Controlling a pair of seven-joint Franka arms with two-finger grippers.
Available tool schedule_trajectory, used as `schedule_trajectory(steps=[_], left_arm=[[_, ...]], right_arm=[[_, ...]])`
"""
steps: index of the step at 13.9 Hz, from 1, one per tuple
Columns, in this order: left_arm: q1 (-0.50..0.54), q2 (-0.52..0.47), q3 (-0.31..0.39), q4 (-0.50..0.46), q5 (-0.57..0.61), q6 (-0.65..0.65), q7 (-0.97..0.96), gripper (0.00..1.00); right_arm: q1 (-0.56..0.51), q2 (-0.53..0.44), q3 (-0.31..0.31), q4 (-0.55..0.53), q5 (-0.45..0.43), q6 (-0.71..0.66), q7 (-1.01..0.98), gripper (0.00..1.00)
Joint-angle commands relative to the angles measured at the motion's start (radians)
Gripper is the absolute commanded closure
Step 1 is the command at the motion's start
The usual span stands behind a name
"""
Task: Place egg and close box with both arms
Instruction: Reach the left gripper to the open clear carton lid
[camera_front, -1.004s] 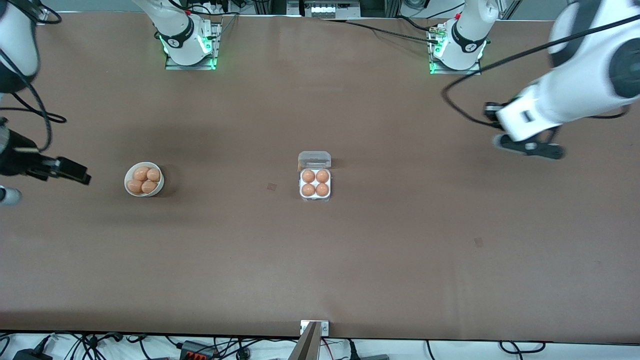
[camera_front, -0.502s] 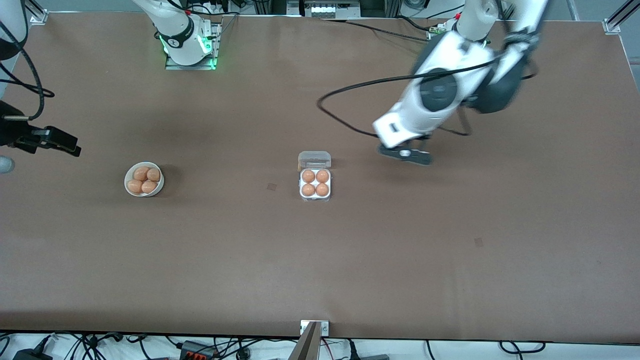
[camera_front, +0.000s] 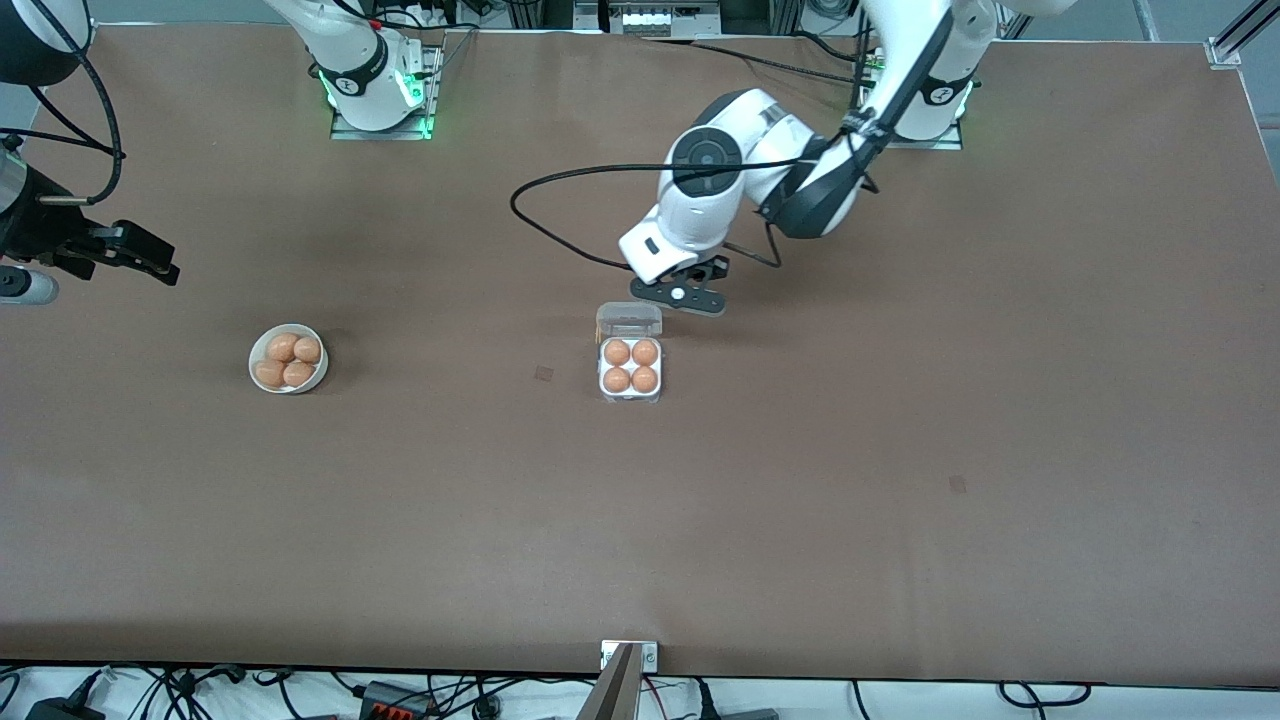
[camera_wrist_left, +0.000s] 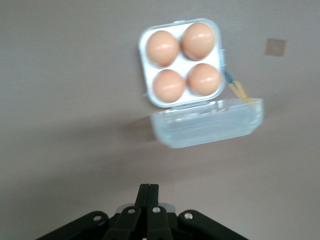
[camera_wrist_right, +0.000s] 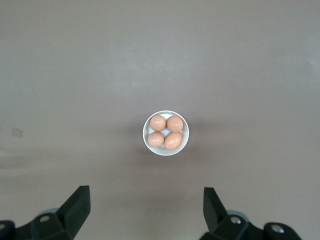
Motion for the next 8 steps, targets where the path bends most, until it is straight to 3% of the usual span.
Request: schedule_trajectory(steps=[1, 8], left_arm=[[-0.062, 0.060, 0.011, 0.009, 0.007, 0.085, -0.058, 0.99], [-0.073, 0.112, 0.020, 0.010, 0.080, 0.249, -0.068, 0.99]], right_arm=[[-0.009, -0.009, 0.006, -0.007, -0.004, 0.010, -0.021, 0.00], [-0.007, -0.005, 0.006, 0.016, -0.001, 0.010, -0.019, 0.00]])
